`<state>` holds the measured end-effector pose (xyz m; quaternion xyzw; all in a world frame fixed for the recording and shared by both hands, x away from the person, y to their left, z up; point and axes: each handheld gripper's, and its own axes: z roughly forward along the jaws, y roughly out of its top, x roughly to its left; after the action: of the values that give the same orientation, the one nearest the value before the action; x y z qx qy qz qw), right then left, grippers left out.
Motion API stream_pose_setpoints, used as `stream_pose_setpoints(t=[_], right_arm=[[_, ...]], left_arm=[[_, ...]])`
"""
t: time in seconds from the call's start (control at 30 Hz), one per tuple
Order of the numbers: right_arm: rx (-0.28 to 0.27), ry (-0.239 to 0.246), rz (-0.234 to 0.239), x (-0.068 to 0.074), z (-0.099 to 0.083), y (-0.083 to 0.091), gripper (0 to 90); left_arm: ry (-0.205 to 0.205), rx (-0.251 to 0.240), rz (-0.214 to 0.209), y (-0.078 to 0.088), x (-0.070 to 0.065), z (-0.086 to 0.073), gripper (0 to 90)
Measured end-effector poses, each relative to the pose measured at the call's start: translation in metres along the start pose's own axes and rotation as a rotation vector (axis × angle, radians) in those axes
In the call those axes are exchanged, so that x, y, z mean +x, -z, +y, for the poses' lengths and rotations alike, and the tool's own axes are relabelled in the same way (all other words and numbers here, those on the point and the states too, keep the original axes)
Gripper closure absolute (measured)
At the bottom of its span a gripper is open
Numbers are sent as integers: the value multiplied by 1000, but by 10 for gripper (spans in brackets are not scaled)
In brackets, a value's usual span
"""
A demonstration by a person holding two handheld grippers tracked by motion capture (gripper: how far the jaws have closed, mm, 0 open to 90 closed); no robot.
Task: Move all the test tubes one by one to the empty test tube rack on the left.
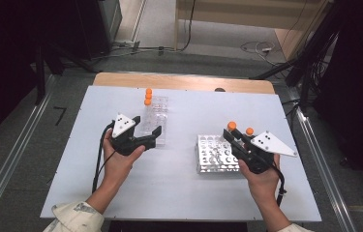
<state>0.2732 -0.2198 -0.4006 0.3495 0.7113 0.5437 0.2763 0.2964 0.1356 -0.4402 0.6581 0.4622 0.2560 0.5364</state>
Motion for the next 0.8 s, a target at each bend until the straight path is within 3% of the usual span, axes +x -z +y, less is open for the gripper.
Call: stream_pose_setpoints(t=[0.8], right_arm=[[51, 48, 122, 44, 1, -53, 719]], left_arm=[[-3, -36, -52, 6, -12, 6, 188]])
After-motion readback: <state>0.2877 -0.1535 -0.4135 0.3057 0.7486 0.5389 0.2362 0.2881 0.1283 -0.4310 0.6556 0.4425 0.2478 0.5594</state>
